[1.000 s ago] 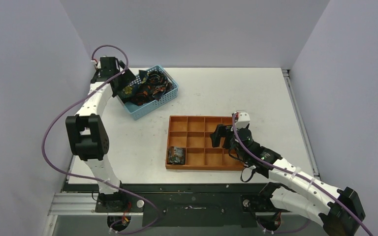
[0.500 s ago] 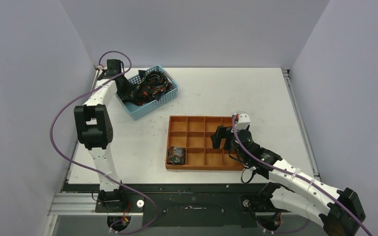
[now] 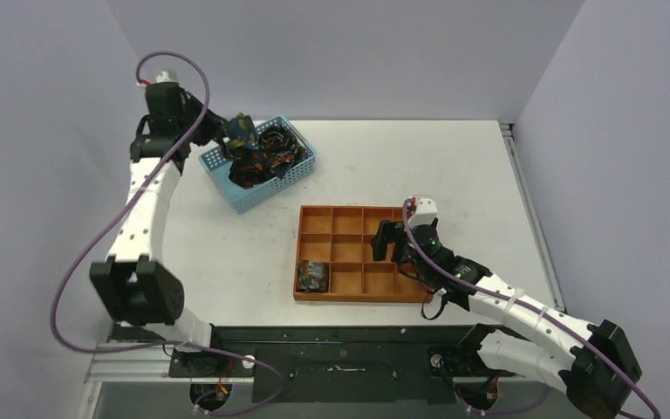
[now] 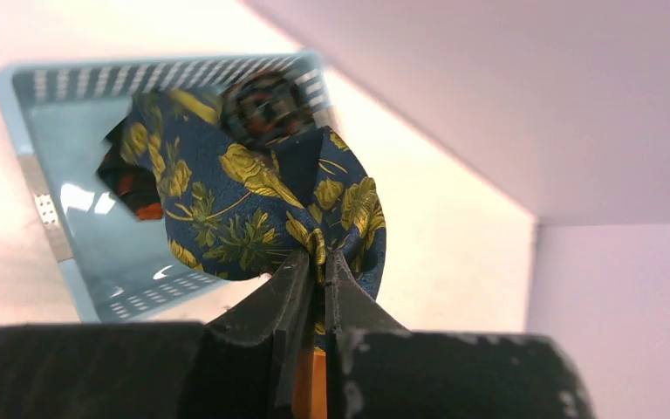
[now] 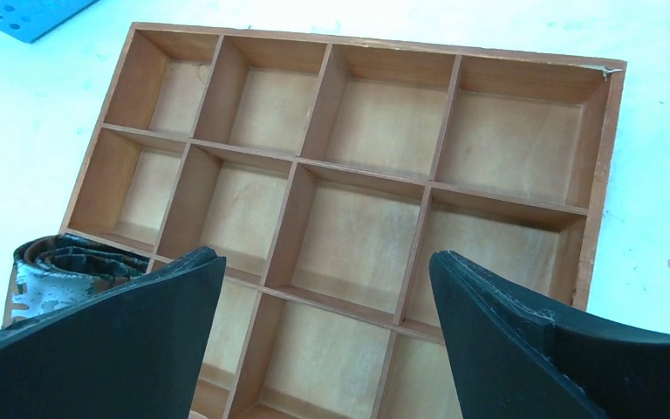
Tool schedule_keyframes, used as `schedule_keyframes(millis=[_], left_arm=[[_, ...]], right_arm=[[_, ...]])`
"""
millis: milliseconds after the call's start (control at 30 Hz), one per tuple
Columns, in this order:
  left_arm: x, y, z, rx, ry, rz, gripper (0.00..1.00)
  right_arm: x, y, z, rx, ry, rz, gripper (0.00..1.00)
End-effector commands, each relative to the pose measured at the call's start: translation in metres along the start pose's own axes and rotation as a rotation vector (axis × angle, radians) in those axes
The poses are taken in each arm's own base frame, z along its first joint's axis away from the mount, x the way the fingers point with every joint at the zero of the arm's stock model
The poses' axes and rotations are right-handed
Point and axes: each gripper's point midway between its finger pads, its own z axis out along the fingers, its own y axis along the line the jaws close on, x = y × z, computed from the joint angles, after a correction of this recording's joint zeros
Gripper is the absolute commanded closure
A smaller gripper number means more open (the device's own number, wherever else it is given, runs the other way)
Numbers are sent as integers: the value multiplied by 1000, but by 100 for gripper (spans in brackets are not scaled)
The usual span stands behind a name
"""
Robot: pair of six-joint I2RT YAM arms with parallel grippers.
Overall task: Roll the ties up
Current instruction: Pick up the tie from the bin.
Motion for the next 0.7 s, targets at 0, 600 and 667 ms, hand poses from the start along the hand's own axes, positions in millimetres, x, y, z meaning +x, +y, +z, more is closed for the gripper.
schedule_keyframes(millis=[0,600,667], left_arm=[[-52,-78,-139,284,-233,59,100],[46,-16,-292,353,-347,70,100],[51,-13,-293,359,-346,76,100]], right_arm=[[-22,20,9,-29,-30,19,8],[52,33,75,147,220,-100,16],[51,25,82,196,214,-106,28]])
